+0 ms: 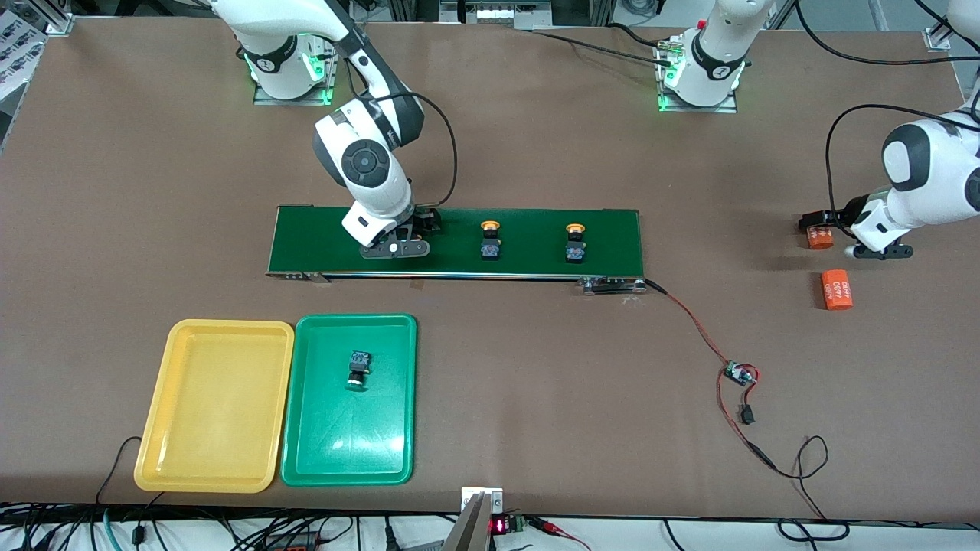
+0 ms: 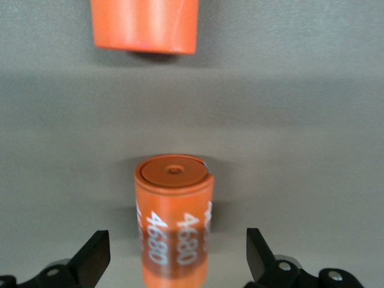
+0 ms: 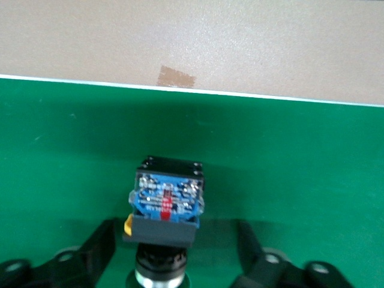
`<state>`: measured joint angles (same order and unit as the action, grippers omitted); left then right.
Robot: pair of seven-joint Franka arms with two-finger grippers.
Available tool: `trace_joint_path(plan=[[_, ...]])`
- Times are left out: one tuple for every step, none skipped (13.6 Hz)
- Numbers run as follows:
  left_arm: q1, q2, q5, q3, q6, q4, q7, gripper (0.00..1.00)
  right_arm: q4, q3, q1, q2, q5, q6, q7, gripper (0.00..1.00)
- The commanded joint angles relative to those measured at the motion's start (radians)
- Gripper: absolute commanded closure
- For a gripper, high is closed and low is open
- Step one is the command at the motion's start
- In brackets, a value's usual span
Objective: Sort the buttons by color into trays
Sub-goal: 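Carry the green button to the green tray while the left gripper grasps a cylinder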
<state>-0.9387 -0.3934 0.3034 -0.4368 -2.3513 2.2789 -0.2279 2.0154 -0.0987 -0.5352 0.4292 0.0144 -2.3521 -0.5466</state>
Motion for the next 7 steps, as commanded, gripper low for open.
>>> trace_joint_path(plan=[[-0.029,-0.022,0.037,-0.013,-0.028,-0.001,-0.010,0.15,-0.001,-0.001,0.014,-0.007,0.003,-0.006,0.034,0.63],[-0.029,-0.015,0.039,-0.013,-0.019,-0.001,-0.010,0.51,-0.009,-0.001,0.021,-0.010,0.003,0.000,0.034,0.77],[-0.028,-0.009,0.039,-0.014,0.007,-0.001,-0.011,0.72,-0.015,0.000,0.026,-0.013,0.006,0.004,0.036,0.82],[-0.020,0.007,0.039,-0.017,0.047,-0.010,-0.005,0.87,-0.020,0.002,0.035,-0.020,0.009,0.005,0.037,0.87],[-0.011,0.027,0.039,-0.022,0.065,-0.013,-0.004,1.00,-0.027,0.004,0.043,-0.026,0.009,0.008,0.040,0.88],[0.004,0.054,0.039,-0.025,0.069,-0.013,0.002,1.00,-0.043,0.007,0.052,-0.032,0.009,0.023,0.040,0.89],[0.030,0.089,0.039,-0.025,0.075,-0.013,0.009,1.00,-0.073,0.008,0.064,-0.033,0.009,0.045,0.056,0.89]])
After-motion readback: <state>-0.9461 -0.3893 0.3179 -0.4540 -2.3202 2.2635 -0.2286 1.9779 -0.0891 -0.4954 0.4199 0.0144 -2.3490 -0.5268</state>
